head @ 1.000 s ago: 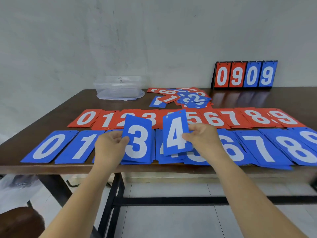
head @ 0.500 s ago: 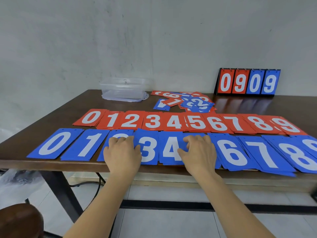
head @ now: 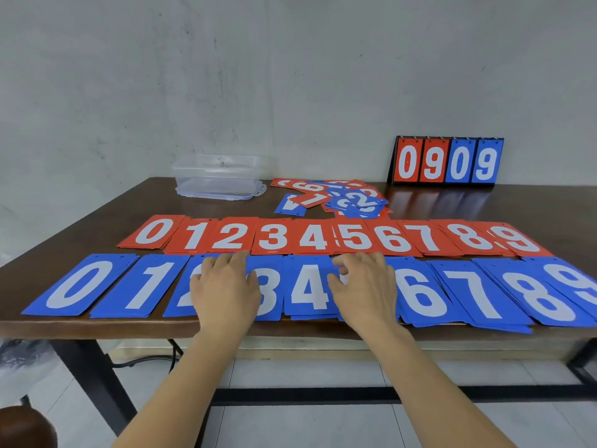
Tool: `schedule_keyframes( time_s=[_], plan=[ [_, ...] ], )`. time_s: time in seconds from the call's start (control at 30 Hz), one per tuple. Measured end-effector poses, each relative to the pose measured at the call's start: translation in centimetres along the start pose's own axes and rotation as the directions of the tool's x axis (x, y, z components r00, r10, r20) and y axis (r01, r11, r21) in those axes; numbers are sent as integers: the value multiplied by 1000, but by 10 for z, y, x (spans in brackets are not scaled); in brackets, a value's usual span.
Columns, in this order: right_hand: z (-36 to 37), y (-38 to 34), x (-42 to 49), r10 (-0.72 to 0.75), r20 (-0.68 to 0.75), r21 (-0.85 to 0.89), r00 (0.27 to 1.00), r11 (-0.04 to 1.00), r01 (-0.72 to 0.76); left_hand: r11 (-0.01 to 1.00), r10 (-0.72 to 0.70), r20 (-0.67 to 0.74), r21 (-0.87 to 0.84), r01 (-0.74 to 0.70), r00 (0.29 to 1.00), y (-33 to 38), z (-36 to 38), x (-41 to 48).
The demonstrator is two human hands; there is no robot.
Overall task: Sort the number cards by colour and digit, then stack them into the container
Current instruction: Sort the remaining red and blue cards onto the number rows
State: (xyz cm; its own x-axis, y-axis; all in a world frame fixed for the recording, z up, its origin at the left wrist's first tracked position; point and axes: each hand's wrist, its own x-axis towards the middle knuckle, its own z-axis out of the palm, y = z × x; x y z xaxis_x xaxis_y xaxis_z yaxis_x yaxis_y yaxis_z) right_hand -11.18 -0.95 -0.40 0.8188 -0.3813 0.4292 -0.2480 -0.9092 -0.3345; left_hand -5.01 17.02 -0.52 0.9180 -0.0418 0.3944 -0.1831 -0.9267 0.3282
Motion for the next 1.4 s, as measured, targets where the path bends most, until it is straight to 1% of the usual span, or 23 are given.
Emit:
schedule_keyframes(
  time_s=[0.1,0.23,0.5,0.63,0.77,0.87,0.97,1.1,1.23,1.3,1.4],
  plan=[
    [-13,12,20,6,-19,-25,1000,1000,-6,997,66,0,-37,-66,998,23,-5,16],
    [-27,40,53,22,-82,-100,996,995,-30,986,160,-29,-42,-161,987,60,-2,43],
    [-40,106,141,106,-87,-200,991,972,-122,973,220,20,-84,-217,975,129,34,125],
    [-30,141,190,144,-54,-172,988,973,-151,982,183,110,-73,-175,977,156,68,165],
    [-10,169,240,189,21,-178,982,967,-182,991,126,188,-71,-114,974,176,107,200],
    [9,179,271,198,61,-147,978,971,-188,997,78,226,-41,-71,971,187,130,222],
    [34,181,296,194,145,-129,970,976,-176,998,51,262,-39,-42,964,194,148,236],
    [64,173,318,207,226,-141,952,974,-179,999,23,302,-44,-10,953,196,166,247],
    [84,170,326,247,305,-204,920,960,-191,996,-9,378,83,-25,926,201,183,254],
    [91,172,326,258,310,-233,915,954,-190,993,-12,396,109,-34,918,204,190,254],
    [94,175,329,265,292,-206,919,956,-210,996,-7,408,87,-32,913,208,194,257]
  ],
)
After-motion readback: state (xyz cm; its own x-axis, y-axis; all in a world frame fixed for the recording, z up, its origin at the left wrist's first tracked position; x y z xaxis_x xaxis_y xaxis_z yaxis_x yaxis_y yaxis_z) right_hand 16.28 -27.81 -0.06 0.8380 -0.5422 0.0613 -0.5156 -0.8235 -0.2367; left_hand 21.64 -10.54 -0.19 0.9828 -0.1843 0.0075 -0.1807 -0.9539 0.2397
